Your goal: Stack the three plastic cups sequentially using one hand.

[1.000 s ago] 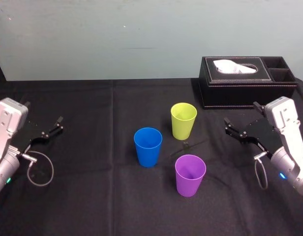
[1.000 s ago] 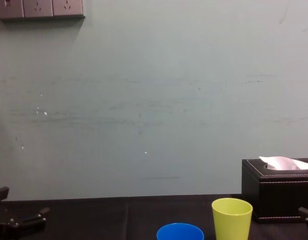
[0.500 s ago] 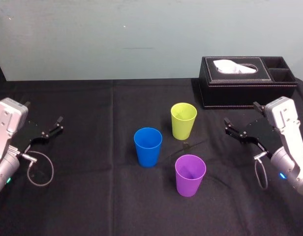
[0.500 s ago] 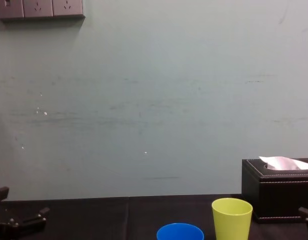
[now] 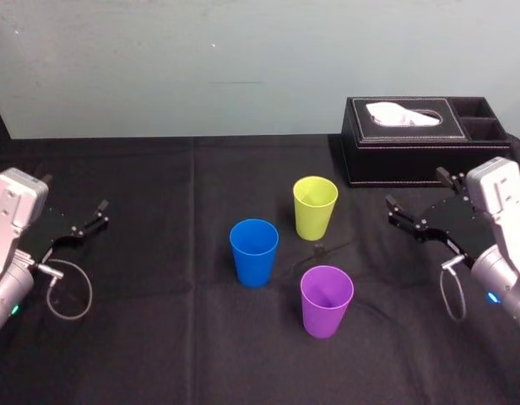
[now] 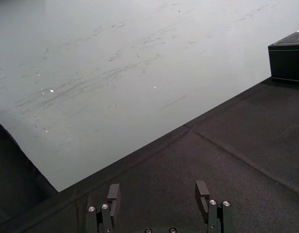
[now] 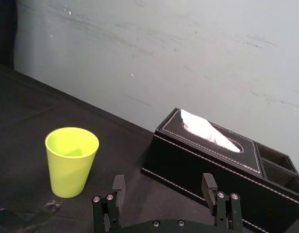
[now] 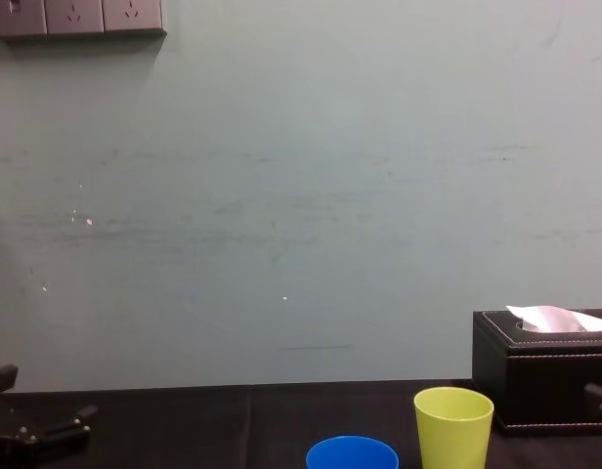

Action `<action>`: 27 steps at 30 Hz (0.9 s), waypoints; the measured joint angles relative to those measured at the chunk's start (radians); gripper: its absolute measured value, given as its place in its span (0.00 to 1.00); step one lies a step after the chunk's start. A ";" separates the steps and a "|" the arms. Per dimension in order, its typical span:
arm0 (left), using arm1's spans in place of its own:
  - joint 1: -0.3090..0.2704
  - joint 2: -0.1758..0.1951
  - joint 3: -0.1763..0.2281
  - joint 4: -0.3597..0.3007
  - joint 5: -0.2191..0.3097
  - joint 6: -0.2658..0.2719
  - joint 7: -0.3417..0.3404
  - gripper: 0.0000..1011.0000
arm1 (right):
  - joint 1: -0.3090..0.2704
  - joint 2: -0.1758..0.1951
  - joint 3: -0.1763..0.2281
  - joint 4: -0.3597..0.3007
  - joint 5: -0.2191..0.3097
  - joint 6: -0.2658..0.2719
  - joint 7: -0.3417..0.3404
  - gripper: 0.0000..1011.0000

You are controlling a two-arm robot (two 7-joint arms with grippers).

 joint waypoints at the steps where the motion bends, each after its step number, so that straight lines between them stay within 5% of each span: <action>1: 0.000 0.000 0.000 0.000 0.000 0.000 0.000 1.00 | -0.009 0.008 0.009 -0.018 0.004 0.005 0.009 0.99; 27: 0.000 0.000 0.000 0.000 0.000 0.000 0.000 1.00 | -0.213 0.192 0.186 -0.271 0.168 0.055 0.256 0.99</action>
